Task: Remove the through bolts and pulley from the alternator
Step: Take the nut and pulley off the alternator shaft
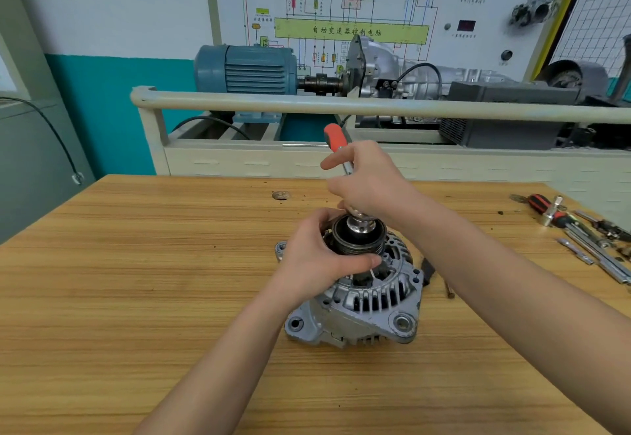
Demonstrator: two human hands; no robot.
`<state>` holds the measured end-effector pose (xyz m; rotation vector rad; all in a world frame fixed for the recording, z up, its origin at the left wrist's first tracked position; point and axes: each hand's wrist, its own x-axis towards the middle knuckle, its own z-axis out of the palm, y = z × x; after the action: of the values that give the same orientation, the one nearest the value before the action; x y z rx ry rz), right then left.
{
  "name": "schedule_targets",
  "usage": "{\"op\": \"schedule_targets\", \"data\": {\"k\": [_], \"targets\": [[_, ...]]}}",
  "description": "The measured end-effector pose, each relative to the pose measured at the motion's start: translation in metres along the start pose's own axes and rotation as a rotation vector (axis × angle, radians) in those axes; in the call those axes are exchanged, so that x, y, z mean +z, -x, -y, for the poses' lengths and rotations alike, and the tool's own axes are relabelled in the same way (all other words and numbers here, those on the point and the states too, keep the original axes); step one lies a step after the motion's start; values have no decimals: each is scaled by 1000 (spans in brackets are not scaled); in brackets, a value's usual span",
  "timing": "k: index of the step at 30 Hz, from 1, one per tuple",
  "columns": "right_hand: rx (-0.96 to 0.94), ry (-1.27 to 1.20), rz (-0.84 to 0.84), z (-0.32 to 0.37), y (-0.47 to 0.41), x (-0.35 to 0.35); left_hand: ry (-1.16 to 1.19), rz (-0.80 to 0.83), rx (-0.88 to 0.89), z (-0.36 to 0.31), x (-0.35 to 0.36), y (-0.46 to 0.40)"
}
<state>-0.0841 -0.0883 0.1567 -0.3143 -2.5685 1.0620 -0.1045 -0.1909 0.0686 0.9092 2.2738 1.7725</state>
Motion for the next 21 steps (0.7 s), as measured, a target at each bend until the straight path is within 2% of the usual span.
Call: {"op": "schedule_targets", "data": {"k": [8, 17, 21], "targets": [[-17, 161, 97, 15, -5, 9, 18, -2, 17, 0, 1, 3], [102, 137, -78, 16, 3, 12, 8, -22, 28, 1, 3, 2], [244, 164, -176, 10, 4, 15, 21, -39, 21, 1, 5, 2]]}}
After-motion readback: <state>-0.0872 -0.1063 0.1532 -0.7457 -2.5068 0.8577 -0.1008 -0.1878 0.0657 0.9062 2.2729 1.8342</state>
